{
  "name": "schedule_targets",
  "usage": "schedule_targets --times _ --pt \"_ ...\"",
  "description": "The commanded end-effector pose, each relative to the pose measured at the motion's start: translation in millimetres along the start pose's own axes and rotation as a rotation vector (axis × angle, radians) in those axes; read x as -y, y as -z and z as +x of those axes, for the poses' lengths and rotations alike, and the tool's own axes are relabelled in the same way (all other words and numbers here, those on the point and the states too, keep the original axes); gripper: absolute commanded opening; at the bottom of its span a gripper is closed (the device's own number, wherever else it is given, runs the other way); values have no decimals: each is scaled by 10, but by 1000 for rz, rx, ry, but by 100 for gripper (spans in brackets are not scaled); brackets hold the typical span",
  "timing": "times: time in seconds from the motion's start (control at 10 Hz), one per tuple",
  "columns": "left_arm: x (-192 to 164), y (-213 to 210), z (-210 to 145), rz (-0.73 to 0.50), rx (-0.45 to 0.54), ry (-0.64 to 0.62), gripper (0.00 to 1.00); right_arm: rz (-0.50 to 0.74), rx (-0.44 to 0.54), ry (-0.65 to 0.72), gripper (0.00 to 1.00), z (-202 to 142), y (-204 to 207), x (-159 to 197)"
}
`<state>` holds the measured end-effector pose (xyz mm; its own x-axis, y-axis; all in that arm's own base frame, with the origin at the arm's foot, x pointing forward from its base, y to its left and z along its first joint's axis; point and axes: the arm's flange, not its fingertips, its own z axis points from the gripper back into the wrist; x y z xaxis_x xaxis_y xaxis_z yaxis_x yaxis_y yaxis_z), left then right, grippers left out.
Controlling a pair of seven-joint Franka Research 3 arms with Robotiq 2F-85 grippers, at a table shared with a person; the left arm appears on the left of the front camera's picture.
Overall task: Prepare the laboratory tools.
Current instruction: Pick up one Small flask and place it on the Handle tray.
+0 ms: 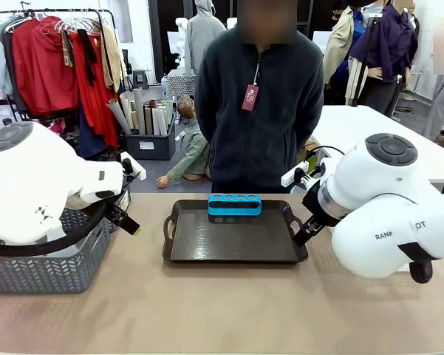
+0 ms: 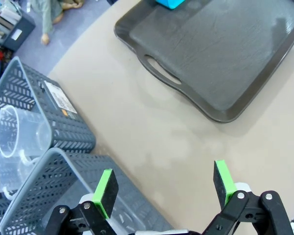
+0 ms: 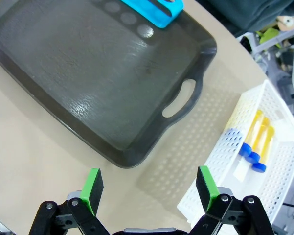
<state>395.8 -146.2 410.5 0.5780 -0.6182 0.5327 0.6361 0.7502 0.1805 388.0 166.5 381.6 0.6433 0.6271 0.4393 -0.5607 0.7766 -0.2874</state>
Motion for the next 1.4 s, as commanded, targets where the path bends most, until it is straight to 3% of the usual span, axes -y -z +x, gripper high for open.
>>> schedule_targets --times 0.0,0.7,0.8,0.9,1.1,1.3 --pt "41 45 10 1 3 4 100 13 12 -5 100 -13 34 51" --pt "61 41 10 -3 -5 13 100 10 -6 12 100 -23 28 33" --pt "42 20 44 -15 -10 40 100 79 5 -12 100 11 3 30" --pt "28 -13 81 -89 48 115 100 157 30 -17 100 42 -57 17" --pt "27 -113 69 -106 137 147 100 298 61 -41 100 92 -205 -21" --pt "42 -230 13 -88 221 210 100 360 101 -39 100 176 -352 18"
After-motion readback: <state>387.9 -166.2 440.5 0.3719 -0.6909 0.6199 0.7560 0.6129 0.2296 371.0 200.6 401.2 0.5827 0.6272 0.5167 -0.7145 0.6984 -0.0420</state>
